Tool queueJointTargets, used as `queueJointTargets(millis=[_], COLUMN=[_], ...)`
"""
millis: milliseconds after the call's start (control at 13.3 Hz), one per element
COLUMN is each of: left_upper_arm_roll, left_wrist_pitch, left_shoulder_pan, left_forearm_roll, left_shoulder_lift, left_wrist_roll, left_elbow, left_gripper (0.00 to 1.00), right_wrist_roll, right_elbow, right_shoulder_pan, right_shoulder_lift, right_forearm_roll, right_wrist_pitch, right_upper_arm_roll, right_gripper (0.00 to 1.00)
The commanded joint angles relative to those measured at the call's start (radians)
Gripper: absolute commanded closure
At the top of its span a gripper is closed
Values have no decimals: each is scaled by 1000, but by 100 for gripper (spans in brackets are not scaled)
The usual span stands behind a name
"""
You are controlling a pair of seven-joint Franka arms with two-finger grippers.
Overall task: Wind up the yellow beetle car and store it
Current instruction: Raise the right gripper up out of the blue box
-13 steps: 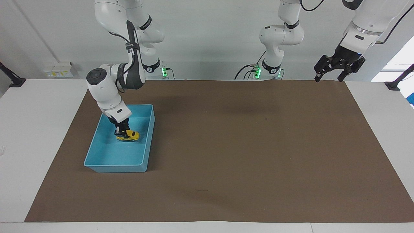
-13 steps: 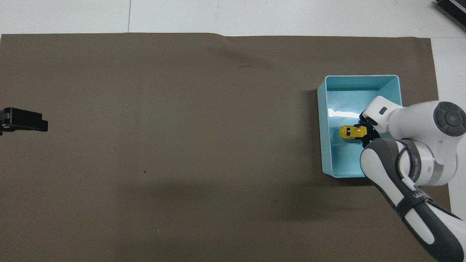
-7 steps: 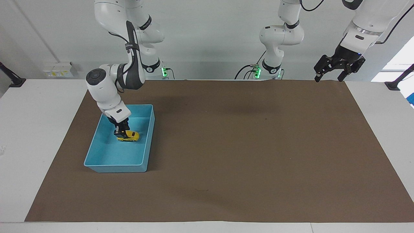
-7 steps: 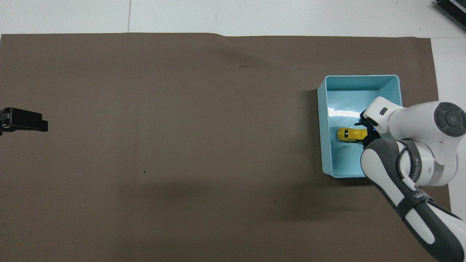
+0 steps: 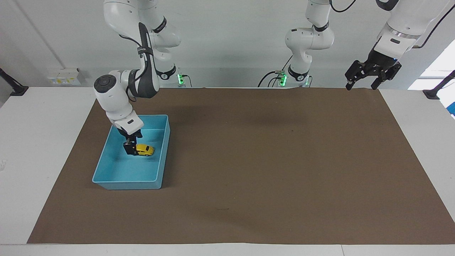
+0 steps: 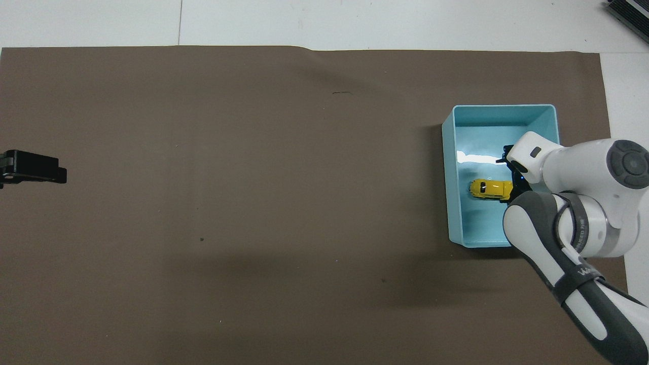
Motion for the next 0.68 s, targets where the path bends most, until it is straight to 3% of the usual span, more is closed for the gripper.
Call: queueJointTargets(millis=[0,226,602], left_upper_arm_roll=[-11,-11,-11], left_wrist_pitch=[-24,-24,-24], left_shoulder_pan=[20,20,20], left_forearm_roll=[-11,-11,-11], left_shoulder_lift=[-7,-7,-7], left_wrist_roll=[7,7,7], left_elbow=[11,11,11], left_gripper=[0,0,0], right_wrist_roll=[29,60,178], right_elbow=[57,152,184], right_shoulder_pan=[-4,-5,-2], right_shoulder_lift=[4,6,-5], right_forearm_roll=[5,16,17], right_wrist_pitch=[-42,-126,-137], right_upper_arm_roll=[8,8,21], right_gripper=[0,0,0])
